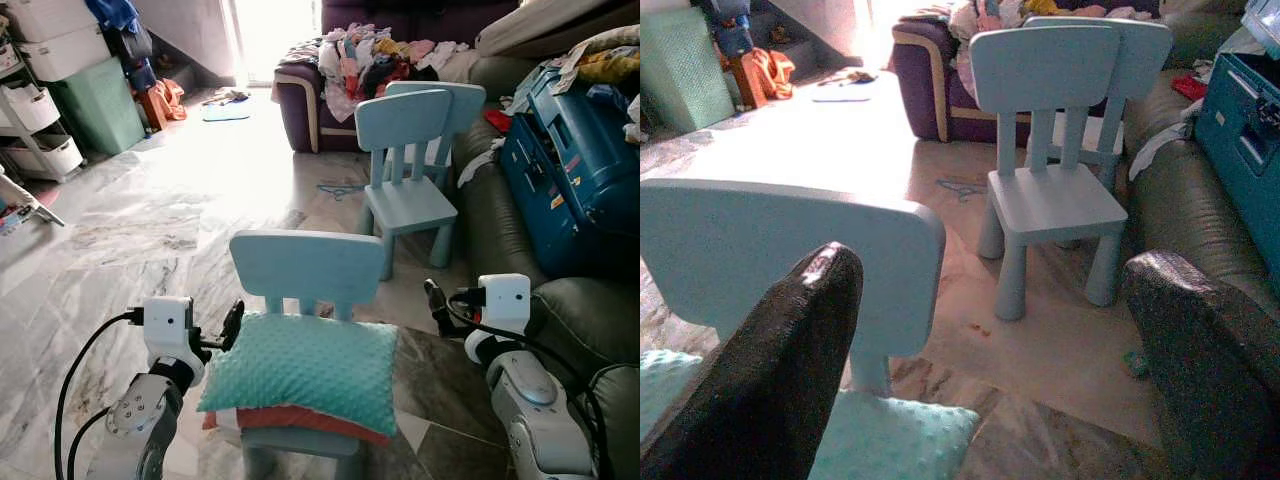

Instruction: Move the pillow to the sofa

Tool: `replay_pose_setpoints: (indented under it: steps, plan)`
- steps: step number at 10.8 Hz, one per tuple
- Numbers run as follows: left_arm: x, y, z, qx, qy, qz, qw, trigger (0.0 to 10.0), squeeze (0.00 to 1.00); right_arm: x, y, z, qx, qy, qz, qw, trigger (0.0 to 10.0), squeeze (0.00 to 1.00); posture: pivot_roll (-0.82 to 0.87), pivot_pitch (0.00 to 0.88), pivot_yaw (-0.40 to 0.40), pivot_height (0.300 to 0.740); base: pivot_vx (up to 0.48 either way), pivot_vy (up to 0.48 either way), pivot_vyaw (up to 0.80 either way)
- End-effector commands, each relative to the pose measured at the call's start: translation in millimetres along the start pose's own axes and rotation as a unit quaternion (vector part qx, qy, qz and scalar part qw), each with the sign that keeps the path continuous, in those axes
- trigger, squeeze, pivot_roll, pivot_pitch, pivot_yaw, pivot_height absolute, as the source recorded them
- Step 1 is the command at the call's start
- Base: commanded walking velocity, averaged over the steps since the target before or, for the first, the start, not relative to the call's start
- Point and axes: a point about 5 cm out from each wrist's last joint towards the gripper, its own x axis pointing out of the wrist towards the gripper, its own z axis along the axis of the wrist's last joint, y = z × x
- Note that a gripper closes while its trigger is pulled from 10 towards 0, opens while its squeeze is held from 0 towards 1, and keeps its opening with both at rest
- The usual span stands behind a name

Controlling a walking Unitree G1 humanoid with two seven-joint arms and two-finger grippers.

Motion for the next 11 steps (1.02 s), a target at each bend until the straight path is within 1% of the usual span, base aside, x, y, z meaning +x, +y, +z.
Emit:
replay_pose_setpoints:
  steps: [1,2,3,5,7,9,11]
  plan:
    - [1.9,7.6,0.8,0.003,-0.001,0.019,1.000,10.0,0.00,1.9,3.6,7.4,-0.001,-0.012,0.000,1.000,10.0,0.00,-0.24,0.000,0.081,0.740,0.000,0.000,0.00]
    - [3.9,8.2,1.2,0.004,-0.002,0.024,1.000,10.0,0.00,1.0,2.7,7.8,0.001,-0.013,-0.009,1.000,10.0,0.00,-0.25,0.000,0.089,0.740,0.000,0.000,0.00]
    - [8.9,6.6,2.0,0.009,-0.003,0.018,1.000,10.0,0.00,-0.2,2.0,7.6,0.004,-0.014,-0.017,1.000,10.0,0.00,-0.26,0.000,0.098,0.740,0.000,0.000,0.00]
    - [15.3,7.1,6.6,0.010,-0.009,0.018,1.000,10.0,0.00,-0.1,2.3,8.0,0.006,-0.015,-0.022,1.000,10.0,0.00,-0.27,0.000,0.105,0.740,0.000,0.000,0.00]
    - [18.1,6.5,7.3,0.011,-0.011,0.016,1.000,10.0,0.00,0.5,3.5,8.1,0.007,-0.015,-0.023,1.000,10.0,0.00,-0.27,0.000,0.105,0.740,0.000,0.000,0.00]
    - [14.9,5.8,6.1,0.011,-0.011,0.017,1.000,10.0,0.00,-0.7,6.4,7.3,0.008,-0.012,-0.017,1.000,10.0,0.00,-0.25,0.000,0.097,0.740,0.000,0.000,0.00]
    - [7.5,8.8,2.3,0.009,-0.006,0.024,1.000,10.0,0.00,-3.9,7.7,6.2,0.007,-0.007,-0.011,1.000,10.0,0.00,-0.24,0.000,0.092,0.740,0.000,0.000,0.00]
